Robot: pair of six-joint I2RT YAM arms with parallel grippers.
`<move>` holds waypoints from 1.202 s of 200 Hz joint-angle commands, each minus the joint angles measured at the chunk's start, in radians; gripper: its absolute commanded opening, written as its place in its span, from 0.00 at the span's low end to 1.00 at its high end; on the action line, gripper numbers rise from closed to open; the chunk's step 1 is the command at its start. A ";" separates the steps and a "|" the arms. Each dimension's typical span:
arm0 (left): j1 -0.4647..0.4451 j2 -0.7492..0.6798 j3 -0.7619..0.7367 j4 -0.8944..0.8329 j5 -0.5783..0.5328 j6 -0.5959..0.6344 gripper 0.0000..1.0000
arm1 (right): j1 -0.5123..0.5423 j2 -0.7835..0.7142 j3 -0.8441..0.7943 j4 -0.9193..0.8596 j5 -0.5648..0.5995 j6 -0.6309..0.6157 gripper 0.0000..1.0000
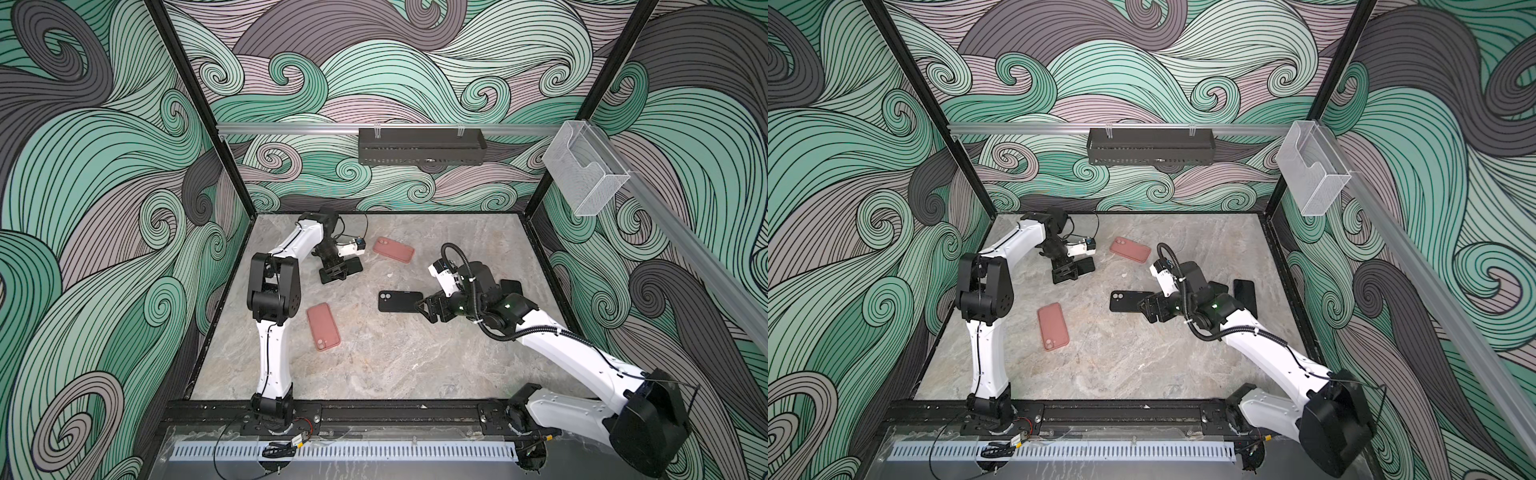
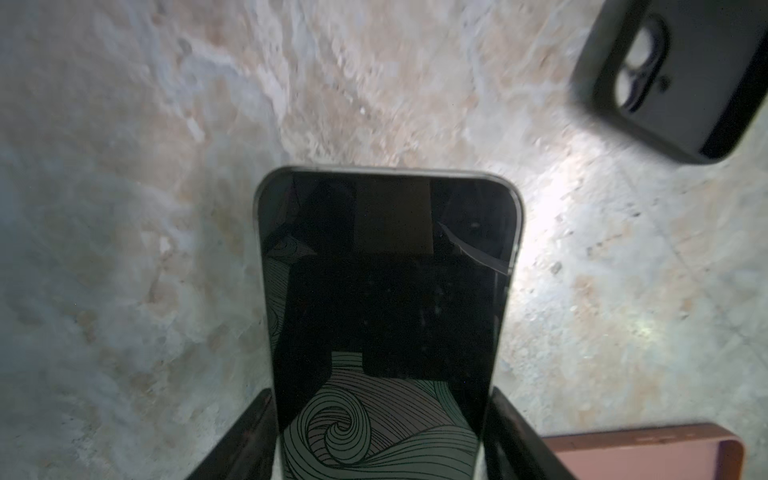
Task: Put the phone into the phone case
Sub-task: 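Lift the black phone with the left gripper and carry it toward the right gripper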
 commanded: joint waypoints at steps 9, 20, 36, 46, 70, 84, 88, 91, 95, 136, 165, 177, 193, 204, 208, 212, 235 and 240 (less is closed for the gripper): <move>-0.042 -0.115 -0.054 0.071 0.091 -0.058 0.29 | 0.002 0.043 0.050 0.036 0.005 0.092 0.86; -0.058 -0.146 -0.089 0.104 0.098 -0.080 0.29 | 0.000 0.058 0.055 0.055 -0.001 0.105 0.85; -0.086 -0.200 -0.138 0.154 0.098 -0.098 0.29 | -0.004 0.087 0.067 0.068 -0.006 0.122 0.85; -0.106 -0.232 -0.168 0.181 0.093 -0.116 0.29 | -0.005 0.105 0.078 0.070 -0.010 0.135 0.84; -0.157 -0.309 -0.246 0.265 0.090 -0.155 0.30 | -0.009 0.132 0.087 0.108 -0.041 0.167 0.81; -0.185 -0.353 -0.299 0.325 0.093 -0.168 0.30 | -0.012 0.141 0.093 0.124 -0.049 0.192 0.80; -0.191 -0.366 -0.317 0.342 0.096 -0.173 0.31 | -0.013 0.142 0.094 0.127 -0.051 0.198 0.80; -0.197 -0.375 -0.329 0.356 0.099 -0.176 0.31 | -0.013 0.142 0.095 0.131 -0.054 0.204 0.79; -0.203 -0.386 -0.343 0.374 0.103 -0.182 0.31 | -0.016 0.142 0.095 0.135 -0.056 0.208 0.79; -0.262 -0.474 -0.422 0.440 0.144 -0.237 0.32 | -0.020 0.147 0.085 0.196 -0.068 0.264 0.74; -0.315 -0.518 -0.461 0.462 0.113 -0.246 0.33 | -0.023 0.164 0.090 0.226 -0.107 0.289 0.69; -0.334 -0.532 -0.467 0.463 0.099 -0.248 0.33 | -0.023 0.175 0.095 0.240 -0.129 0.298 0.67; -0.356 -0.549 -0.474 0.464 0.082 -0.250 0.32 | -0.024 0.184 0.097 0.252 -0.141 0.313 0.65; -0.369 -0.562 -0.476 0.465 0.078 -0.253 0.33 | -0.023 0.185 0.097 0.256 -0.140 0.317 0.64; -0.374 -0.567 -0.478 0.466 0.077 -0.253 0.32 | -0.023 0.184 0.096 0.259 -0.140 0.320 0.64; -0.377 -0.572 -0.480 0.467 0.076 -0.256 0.32 | -0.024 0.184 0.095 0.262 -0.141 0.321 0.64; -0.397 -0.594 -0.492 0.476 0.067 -0.258 0.33 | -0.023 0.185 0.090 0.285 -0.152 0.332 0.62; -0.400 -0.596 -0.493 0.475 0.064 -0.258 0.33 | -0.023 0.185 0.090 0.289 -0.157 0.335 0.61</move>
